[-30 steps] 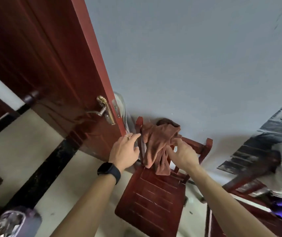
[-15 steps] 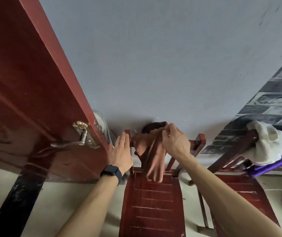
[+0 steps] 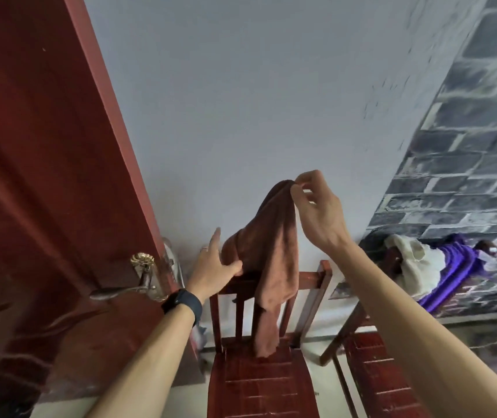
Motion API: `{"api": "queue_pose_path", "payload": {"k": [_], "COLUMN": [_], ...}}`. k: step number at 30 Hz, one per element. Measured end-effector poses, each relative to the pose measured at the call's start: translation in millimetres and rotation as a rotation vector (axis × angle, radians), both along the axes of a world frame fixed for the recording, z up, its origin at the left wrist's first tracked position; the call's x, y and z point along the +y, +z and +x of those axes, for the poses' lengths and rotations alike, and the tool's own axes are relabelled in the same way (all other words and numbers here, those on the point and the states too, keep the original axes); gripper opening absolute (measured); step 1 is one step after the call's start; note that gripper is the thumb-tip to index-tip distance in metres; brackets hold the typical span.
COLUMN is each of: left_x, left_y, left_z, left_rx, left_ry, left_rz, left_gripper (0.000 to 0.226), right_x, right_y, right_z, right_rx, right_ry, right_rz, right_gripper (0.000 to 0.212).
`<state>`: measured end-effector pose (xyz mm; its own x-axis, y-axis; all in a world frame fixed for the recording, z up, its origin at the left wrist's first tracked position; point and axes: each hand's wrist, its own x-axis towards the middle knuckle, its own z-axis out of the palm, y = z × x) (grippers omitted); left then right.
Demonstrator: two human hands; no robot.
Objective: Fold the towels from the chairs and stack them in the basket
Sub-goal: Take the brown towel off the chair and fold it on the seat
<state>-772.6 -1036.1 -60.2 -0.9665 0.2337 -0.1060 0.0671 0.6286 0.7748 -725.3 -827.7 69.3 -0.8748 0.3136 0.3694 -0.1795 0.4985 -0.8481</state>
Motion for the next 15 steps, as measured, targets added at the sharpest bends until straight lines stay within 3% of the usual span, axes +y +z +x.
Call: {"api": "queue_pose_path", "payload": {"k": [2,4,6,9,13,15], "left_x": [5.9,12.8,17.7,17.2,28.5,39.5], "left_y": [19.0,35.9,50.4,69.3,95.0,99.1], "left_z": [-2.1,0.1,7.2,18.2,42.6,58.1], "left_rx": [0.116,0.168,0.165,0.180,0.264,0.220], "left_ry": [-0.081,-0.161,-0.142,0.062,0.198,0.233], "left_rz": [-0.082,-0.220,-0.204,-0.012,0.075,0.108], "left_gripper": [0.064,0.019,0.019,0.017,0.018,0.017], "right_x": [6.6,16.8,29.1,49.7,72.4,79.8], "right_y": [8.5,14.4,19.2,16.2,-6.2,-21.7], "right_z": [14.8,29.6,45.6,69.4,99.7,116.0], "right_rx": [0.041,0.085,0.130,0.154,0.077,0.020], "right_ry": [0.035,0.039,0.022,-0.052,-0.137,-0.162], "right_rz": [-0.096,-0.193,-0.254,-0.323,-0.364,-0.427], "right_gripper": [0.004,0.006,0.008,0.009,0.006,0.005]}}
